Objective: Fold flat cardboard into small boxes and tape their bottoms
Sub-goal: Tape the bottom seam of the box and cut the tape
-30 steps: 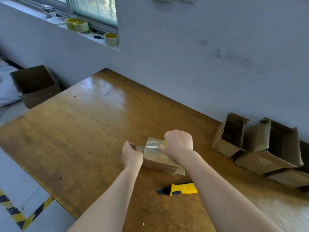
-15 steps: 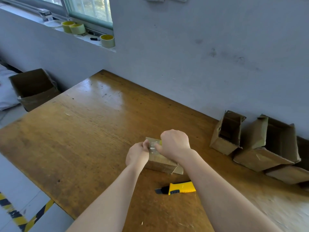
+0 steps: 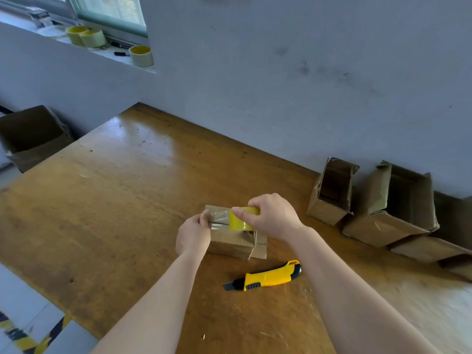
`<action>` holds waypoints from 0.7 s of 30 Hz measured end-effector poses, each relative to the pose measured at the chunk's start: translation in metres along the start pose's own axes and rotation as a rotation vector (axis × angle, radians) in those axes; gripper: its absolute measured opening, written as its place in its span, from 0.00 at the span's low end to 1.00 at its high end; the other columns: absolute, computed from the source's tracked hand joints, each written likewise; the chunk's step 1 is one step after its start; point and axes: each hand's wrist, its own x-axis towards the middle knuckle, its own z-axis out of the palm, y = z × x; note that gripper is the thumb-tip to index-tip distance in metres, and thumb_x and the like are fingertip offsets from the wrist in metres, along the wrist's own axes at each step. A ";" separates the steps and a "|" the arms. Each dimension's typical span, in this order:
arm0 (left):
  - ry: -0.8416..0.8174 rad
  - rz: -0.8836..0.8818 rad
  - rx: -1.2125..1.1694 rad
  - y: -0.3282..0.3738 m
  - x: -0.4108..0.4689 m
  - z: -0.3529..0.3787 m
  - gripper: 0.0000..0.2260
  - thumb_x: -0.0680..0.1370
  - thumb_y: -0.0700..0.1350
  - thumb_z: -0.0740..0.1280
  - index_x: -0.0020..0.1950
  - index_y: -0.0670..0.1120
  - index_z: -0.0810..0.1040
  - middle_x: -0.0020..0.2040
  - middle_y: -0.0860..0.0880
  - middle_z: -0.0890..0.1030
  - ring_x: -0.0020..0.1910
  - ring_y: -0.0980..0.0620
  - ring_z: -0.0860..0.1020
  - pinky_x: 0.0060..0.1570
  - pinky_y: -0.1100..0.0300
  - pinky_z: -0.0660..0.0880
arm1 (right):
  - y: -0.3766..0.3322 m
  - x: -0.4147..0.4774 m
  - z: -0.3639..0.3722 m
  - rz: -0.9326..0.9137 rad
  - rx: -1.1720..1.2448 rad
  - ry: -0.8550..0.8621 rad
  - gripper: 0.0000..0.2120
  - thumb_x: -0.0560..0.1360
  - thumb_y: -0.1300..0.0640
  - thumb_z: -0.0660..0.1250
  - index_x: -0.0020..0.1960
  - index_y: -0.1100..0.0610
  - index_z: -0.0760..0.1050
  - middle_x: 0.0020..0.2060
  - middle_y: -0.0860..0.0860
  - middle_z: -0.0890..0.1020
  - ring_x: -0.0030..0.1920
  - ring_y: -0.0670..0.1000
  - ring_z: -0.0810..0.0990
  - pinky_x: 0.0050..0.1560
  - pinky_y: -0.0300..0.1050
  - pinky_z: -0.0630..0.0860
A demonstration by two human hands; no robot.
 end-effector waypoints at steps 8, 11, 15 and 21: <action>0.022 -0.010 -0.018 0.002 -0.003 -0.001 0.20 0.82 0.58 0.54 0.62 0.51 0.79 0.45 0.51 0.79 0.43 0.52 0.76 0.38 0.57 0.71 | 0.022 -0.004 0.003 0.142 -0.237 0.055 0.26 0.77 0.34 0.55 0.33 0.52 0.74 0.29 0.47 0.75 0.33 0.47 0.77 0.32 0.40 0.75; 0.015 0.000 0.005 0.002 -0.003 -0.002 0.21 0.81 0.59 0.54 0.63 0.50 0.79 0.48 0.50 0.81 0.45 0.51 0.77 0.41 0.56 0.73 | 0.028 -0.003 0.008 0.210 -0.257 0.017 0.26 0.77 0.33 0.56 0.39 0.54 0.79 0.33 0.48 0.79 0.36 0.48 0.79 0.35 0.41 0.77; 0.022 0.049 0.025 -0.001 -0.003 -0.004 0.21 0.82 0.59 0.54 0.63 0.49 0.79 0.52 0.48 0.82 0.46 0.51 0.76 0.48 0.53 0.77 | 0.039 -0.004 0.018 0.296 -0.269 -0.041 0.29 0.75 0.30 0.58 0.41 0.55 0.80 0.34 0.48 0.80 0.37 0.49 0.80 0.38 0.43 0.80; 0.031 0.107 0.090 -0.003 -0.002 -0.003 0.23 0.82 0.59 0.52 0.63 0.48 0.79 0.53 0.48 0.82 0.46 0.52 0.74 0.45 0.55 0.74 | 0.049 0.000 0.026 0.283 -0.265 0.002 0.30 0.74 0.29 0.56 0.45 0.54 0.81 0.35 0.47 0.81 0.37 0.48 0.80 0.38 0.43 0.80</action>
